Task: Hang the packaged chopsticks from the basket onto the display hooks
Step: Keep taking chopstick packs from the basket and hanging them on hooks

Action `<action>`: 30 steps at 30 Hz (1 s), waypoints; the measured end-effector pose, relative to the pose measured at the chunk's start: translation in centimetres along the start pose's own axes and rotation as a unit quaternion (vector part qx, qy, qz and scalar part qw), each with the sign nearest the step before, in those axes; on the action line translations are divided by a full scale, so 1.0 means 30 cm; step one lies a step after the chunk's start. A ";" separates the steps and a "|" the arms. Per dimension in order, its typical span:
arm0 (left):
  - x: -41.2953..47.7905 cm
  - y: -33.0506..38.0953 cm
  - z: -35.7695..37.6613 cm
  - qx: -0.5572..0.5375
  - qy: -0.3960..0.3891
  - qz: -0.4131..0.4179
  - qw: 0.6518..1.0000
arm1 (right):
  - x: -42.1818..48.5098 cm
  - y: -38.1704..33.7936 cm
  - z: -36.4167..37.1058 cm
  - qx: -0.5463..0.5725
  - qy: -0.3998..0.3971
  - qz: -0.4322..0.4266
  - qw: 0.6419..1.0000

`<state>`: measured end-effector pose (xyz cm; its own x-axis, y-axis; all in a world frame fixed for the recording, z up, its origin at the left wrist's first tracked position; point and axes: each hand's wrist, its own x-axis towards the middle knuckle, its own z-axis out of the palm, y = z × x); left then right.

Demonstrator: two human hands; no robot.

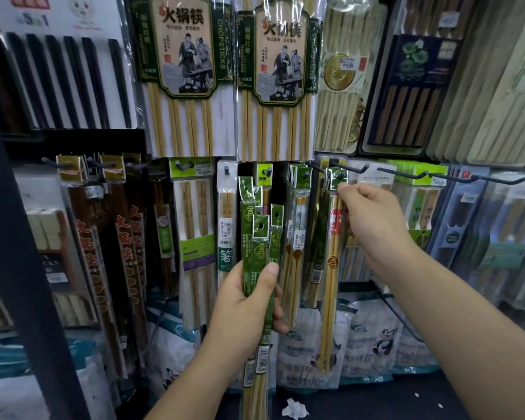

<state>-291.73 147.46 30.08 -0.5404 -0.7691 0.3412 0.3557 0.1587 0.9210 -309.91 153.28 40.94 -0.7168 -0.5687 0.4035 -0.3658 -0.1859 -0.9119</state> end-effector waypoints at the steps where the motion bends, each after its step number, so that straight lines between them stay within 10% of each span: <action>1: 0.000 -0.001 -0.001 -0.005 0.002 -0.006 1.000 | 0.001 0.011 0.000 -0.008 0.007 -0.001 1.000; 11: -0.004 0.008 -0.004 -0.025 -0.036 -0.009 0.999 | -0.050 0.067 0.004 -0.036 0.093 -0.040 0.994; 20: -0.001 0.004 0.010 -0.042 -0.056 0.007 0.998 | -0.175 0.030 0.069 0.018 -0.170 -0.027 0.985; 30: 0.015 -0.029 -0.020 0.040 0.010 0.027 0.999 | -0.116 -0.018 0.028 0.079 -0.020 0.003 0.997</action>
<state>-291.83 146.61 29.32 -0.5072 -0.7697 0.3878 0.3209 0.2489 0.9138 -306.72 154.69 39.96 -0.6924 -0.6016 0.3984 -0.2623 -0.3045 -0.9157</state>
